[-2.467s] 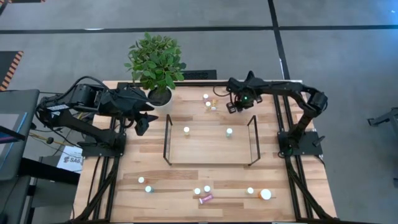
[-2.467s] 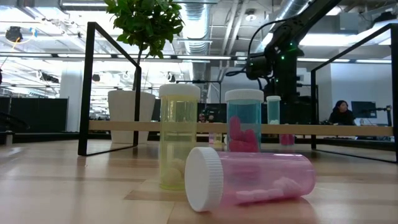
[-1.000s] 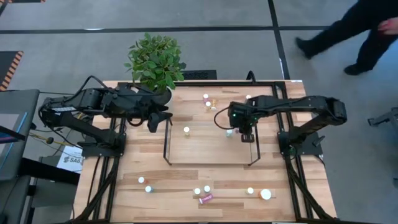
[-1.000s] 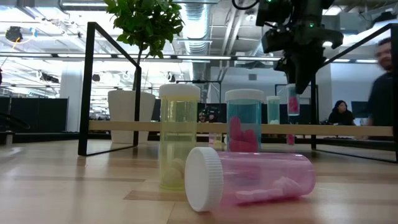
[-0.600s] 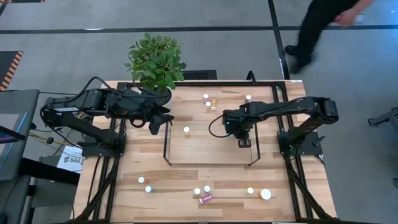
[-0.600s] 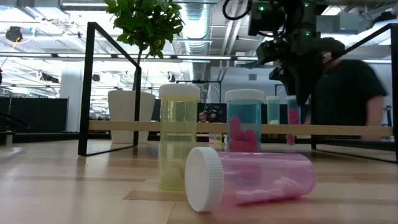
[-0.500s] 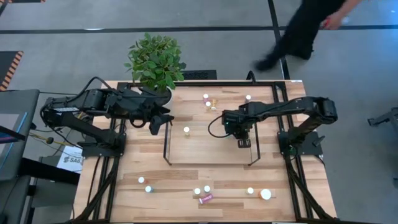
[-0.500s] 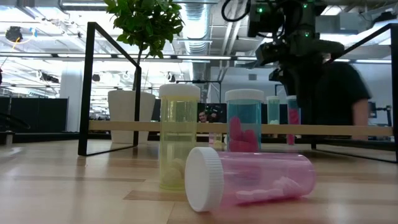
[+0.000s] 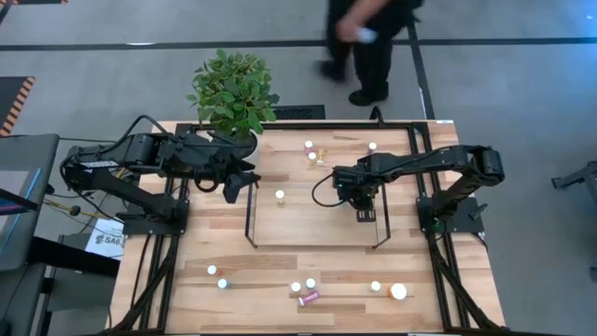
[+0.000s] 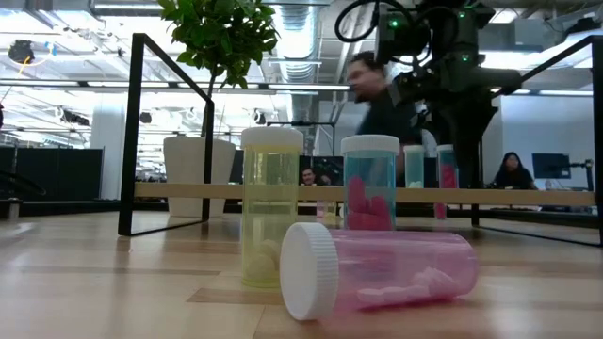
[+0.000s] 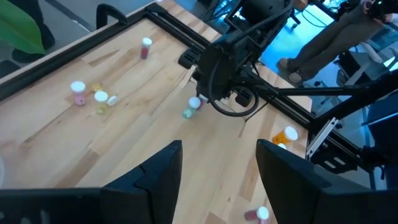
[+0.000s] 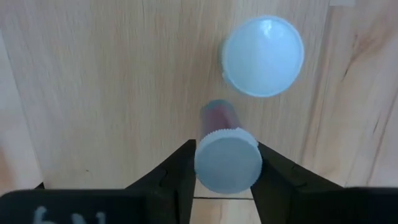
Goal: Pick and place medicine bottles onto shelf by color
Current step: Put the blue pill bottle on the shelf
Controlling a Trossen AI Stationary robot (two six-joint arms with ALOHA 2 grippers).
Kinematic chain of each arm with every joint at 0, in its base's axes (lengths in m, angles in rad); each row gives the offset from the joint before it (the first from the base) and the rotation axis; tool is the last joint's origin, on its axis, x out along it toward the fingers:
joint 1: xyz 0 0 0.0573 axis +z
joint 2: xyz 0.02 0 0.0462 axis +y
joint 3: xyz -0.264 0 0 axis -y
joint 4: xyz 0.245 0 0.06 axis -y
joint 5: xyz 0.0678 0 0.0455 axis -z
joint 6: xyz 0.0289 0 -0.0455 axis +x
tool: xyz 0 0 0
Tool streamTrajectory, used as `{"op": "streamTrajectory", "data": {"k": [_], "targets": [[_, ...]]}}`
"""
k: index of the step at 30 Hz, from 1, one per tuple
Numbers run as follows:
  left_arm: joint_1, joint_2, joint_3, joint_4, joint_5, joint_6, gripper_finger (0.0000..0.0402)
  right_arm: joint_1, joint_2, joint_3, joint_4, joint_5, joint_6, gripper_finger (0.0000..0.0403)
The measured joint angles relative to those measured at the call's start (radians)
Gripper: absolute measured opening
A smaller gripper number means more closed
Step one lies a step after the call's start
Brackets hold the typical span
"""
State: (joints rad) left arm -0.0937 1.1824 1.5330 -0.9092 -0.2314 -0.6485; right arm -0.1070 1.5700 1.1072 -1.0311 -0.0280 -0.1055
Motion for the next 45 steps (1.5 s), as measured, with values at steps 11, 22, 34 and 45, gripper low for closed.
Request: {"op": "streamTrajectory", "data": {"k": [11, 22, 34, 45], "targets": [[0.000, 0.000, 0.000, 0.000, 0.000, 0.001, 0.0192, 0.000, -0.001, 0.019, -0.079, 0.001, 0.001, 0.0233], [0.000, 0.000, 0.000, 0.002, -0.011, -0.007, 0.0192, -0.019, -0.002, 0.176, -0.209, 0.001, -0.051, 0.0234], [0.026, 0.000, 0.000, 0.003, -0.019, 0.011, 0.0192, -0.128, -0.002, 0.378, -0.343, 0.002, -0.091, 0.0233], [0.060, 0.000, 0.000, 0.002, -0.019, 0.214, 0.0192, -0.293, 0.007, 0.387, -0.234, 0.064, 0.110, 0.0233]]}}
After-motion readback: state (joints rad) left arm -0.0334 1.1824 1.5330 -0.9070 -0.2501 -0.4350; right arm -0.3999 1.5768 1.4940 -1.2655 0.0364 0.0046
